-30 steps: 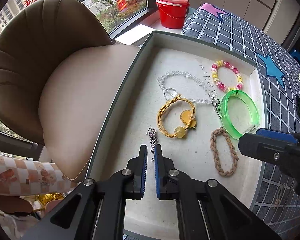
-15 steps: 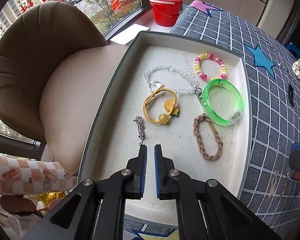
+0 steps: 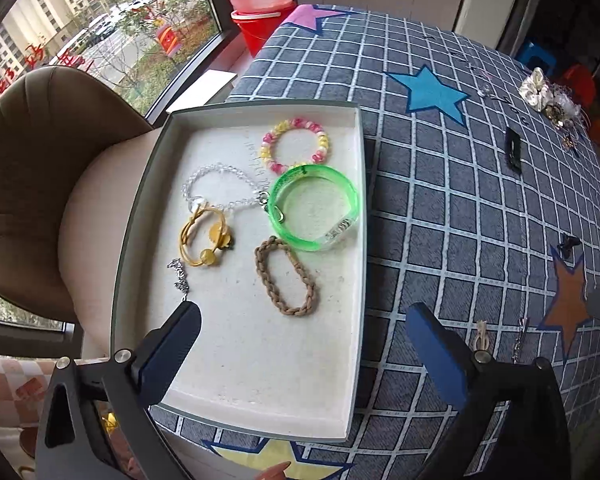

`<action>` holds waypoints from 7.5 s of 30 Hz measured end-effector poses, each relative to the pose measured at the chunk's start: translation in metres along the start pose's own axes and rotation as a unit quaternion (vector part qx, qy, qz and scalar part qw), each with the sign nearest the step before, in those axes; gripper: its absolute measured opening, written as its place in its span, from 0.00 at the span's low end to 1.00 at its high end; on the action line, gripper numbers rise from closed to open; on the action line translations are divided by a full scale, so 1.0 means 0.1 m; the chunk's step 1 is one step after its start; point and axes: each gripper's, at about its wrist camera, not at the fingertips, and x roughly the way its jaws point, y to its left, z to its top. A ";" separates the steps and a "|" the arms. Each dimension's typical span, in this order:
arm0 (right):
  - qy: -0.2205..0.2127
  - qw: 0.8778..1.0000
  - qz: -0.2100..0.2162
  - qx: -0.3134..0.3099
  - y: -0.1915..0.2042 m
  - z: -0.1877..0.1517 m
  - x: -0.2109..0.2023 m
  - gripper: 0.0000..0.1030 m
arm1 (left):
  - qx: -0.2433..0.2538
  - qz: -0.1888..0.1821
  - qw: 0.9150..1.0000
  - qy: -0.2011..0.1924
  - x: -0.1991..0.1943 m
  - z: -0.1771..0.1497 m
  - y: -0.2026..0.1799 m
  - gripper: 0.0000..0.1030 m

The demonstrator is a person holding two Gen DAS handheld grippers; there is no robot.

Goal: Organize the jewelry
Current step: 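Move both tools back over the jewelry on the table, then grasp the beige looped hair clip with the left tool while the right tool grasps the black claw clip, then carry the beige clip and black claw clip into the white tray while opening both tools, then move both tools back over the remaining clips on the table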

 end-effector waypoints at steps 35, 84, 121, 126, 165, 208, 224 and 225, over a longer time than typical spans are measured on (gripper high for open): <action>0.002 0.994 -0.111 0.008 -0.89 0.19 0.06 1.00 | 0.087 -0.028 0.993 0.073 0.47 -0.43 -1.24 1.00; -0.018 0.995 -0.099 0.000 -0.64 0.51 0.44 0.32 | 0.071 -0.138 0.986 0.066 0.20 -0.43 -1.45 0.25; 0.015 0.983 0.005 -0.181 1.26 0.29 0.41 0.32 | -0.113 -0.057 0.992 -0.016 -0.09 -0.51 0.77 0.25; 0.032 0.975 0.028 -0.220 1.69 0.26 0.59 0.32 | -0.140 -0.038 0.989 -0.015 0.02 -0.57 1.05 0.25; 0.078 0.933 0.014 -0.351 2.91 0.11 1.80 0.32 | -0.162 -0.004 0.987 0.024 0.77 -0.60 1.37 0.25; 0.074 0.968 0.035 -0.237 2.10 0.10 0.85 0.66 | -0.108 0.037 0.993 0.039 0.46 -0.46 1.11 0.26; 0.063 0.978 0.002 -0.198 1.69 0.01 0.49 0.82 | -0.075 0.049 0.996 0.029 0.11 -0.40 0.93 1.00; 0.063 0.979 -0.001 -0.194 1.64 0.01 0.47 0.82 | -0.070 0.049 0.996 0.030 0.09 -0.39 0.90 1.00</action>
